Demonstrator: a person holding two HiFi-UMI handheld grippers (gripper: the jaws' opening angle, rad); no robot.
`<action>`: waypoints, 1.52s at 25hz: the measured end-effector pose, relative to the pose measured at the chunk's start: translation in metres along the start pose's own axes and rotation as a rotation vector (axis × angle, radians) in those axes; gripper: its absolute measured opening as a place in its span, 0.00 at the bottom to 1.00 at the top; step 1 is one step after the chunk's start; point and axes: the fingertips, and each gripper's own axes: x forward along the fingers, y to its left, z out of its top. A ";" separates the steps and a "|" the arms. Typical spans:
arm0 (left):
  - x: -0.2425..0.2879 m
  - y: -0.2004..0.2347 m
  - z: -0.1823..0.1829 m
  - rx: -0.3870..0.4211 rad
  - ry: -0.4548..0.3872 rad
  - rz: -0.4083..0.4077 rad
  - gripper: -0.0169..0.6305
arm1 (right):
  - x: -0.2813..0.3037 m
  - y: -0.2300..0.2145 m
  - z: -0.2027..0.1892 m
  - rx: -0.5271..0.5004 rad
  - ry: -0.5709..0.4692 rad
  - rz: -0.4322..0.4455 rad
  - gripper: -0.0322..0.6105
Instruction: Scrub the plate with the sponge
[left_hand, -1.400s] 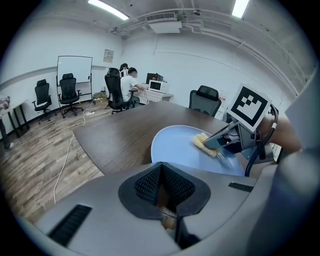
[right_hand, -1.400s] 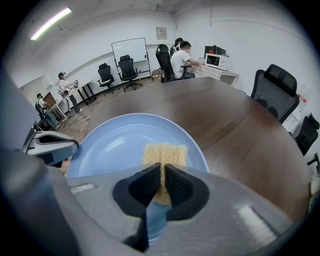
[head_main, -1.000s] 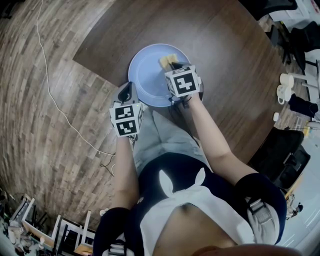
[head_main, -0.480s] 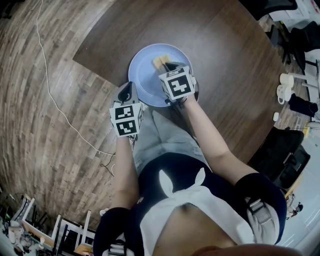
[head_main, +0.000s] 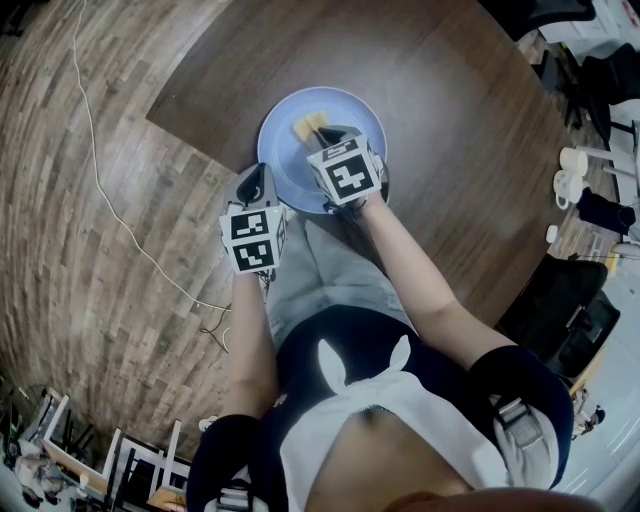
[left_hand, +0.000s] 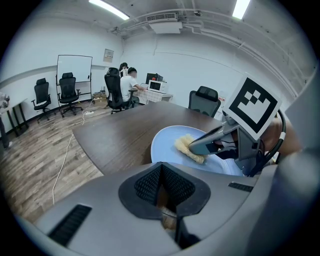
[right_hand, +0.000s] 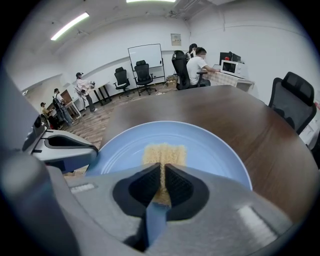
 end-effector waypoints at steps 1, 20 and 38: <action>0.000 0.000 0.000 0.000 0.000 0.000 0.03 | 0.001 0.002 0.000 -0.004 -0.001 0.005 0.09; 0.000 0.000 0.000 -0.008 0.001 0.000 0.03 | 0.008 0.040 0.007 -0.109 -0.040 0.141 0.09; 0.000 0.000 0.001 -0.004 0.006 0.005 0.03 | 0.005 0.072 -0.002 -0.199 -0.024 0.254 0.09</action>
